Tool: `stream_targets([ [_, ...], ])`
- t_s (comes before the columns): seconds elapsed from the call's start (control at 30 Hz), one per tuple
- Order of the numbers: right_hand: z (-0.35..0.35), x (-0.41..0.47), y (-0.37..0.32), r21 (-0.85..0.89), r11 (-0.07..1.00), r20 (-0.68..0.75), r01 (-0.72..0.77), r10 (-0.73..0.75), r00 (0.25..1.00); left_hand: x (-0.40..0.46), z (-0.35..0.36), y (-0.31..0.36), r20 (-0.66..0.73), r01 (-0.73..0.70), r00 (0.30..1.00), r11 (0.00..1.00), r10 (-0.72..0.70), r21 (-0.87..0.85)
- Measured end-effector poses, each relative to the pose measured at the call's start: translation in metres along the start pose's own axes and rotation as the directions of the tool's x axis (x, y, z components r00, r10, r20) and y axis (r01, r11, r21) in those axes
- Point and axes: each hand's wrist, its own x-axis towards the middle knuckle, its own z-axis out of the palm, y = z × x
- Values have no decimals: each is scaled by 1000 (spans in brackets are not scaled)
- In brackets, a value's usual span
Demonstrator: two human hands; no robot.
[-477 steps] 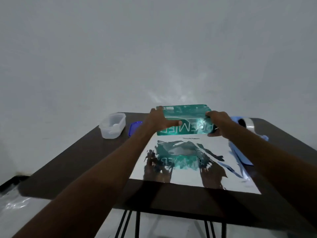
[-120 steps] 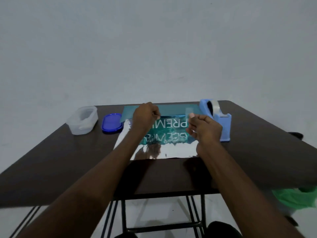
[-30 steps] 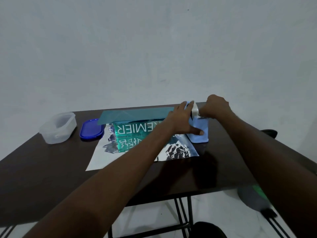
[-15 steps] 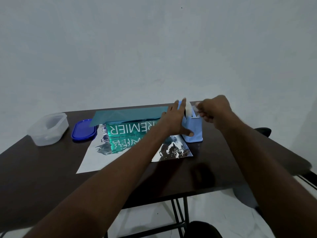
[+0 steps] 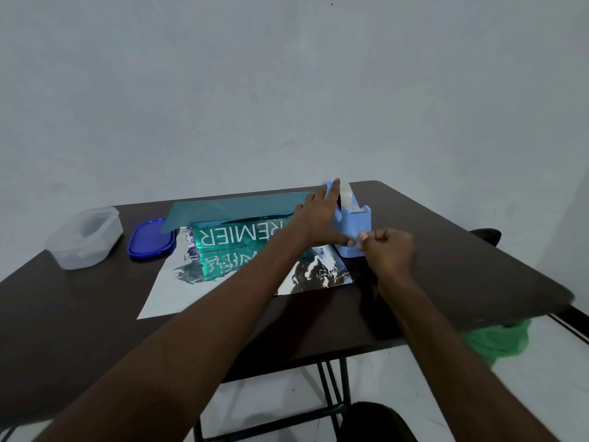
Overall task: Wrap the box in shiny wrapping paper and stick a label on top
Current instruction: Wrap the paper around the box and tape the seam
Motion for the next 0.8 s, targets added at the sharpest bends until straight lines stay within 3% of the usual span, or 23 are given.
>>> stream_targets([
  [0.2,-7,-9,2,52,993,37,109,-111,993,-12,-13,-7,-129,-50,990,999,48,-14],
  [0.37,6,-12,-25,-24,924,223,382,-368,903,-34,-51,-55,-433,137,886,985,-169,-104],
  [0.57,72,5,-63,-202,725,485,659,-510,710,-64,-55,-104,-287,269,909,952,-301,-145],
  [0.8,121,32,-78,-316,527,708,789,-423,565,-69,-39,-113,-429,205,871,970,-240,-127],
])
